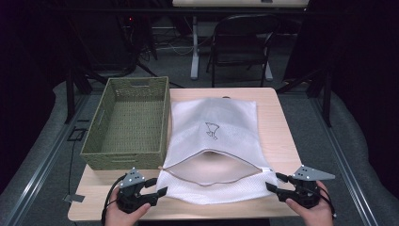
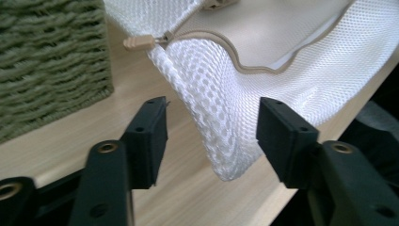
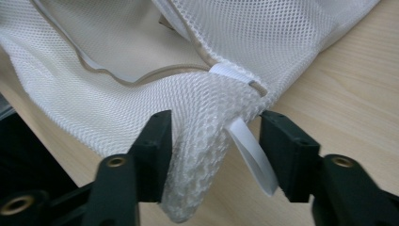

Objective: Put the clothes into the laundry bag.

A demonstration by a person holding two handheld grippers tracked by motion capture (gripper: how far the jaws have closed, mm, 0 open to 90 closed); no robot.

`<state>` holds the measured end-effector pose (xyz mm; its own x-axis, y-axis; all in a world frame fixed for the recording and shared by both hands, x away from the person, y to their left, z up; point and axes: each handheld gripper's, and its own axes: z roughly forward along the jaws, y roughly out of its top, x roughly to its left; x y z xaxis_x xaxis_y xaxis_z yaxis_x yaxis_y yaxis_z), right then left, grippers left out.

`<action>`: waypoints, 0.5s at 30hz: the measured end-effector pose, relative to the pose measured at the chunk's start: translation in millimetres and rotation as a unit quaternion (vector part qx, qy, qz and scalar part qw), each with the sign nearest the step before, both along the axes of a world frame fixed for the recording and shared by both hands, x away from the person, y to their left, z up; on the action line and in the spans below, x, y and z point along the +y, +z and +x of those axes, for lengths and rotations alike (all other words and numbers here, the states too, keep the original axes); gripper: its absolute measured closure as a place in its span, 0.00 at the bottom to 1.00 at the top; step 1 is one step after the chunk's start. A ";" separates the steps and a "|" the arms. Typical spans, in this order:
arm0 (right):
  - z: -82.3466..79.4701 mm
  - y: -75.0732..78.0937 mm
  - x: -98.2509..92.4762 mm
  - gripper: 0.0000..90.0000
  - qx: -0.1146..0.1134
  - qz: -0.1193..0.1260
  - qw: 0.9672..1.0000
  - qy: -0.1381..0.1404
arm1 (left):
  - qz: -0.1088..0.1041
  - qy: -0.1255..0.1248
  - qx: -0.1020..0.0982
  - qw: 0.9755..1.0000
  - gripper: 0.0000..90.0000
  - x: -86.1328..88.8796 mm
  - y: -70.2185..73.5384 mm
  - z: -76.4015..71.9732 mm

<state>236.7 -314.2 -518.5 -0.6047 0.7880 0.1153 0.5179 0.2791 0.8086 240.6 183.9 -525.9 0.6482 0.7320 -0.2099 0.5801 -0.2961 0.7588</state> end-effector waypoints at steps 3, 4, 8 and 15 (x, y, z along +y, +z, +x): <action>-2.9 1.8 -1.5 0.42 -0.012 -0.005 1.000 -0.006 | 0.005 0.002 -0.007 1.000 0.43 2.2 3.2 -0.7; -3.8 3.0 -2.2 0.42 -0.016 -0.003 1.000 -0.007 | 0.002 0.003 -0.008 1.000 0.43 2.9 5.3 -1.1; -7.0 12.9 -2.5 0.42 -0.035 0.002 0.999 -0.013 | -0.009 0.004 -0.022 1.000 0.45 2.6 17.2 2.2; 16.0 18.9 29.0 0.76 -0.031 0.037 0.999 0.009 | -0.037 -0.027 -0.036 0.998 0.82 -29.2 27.5 28.2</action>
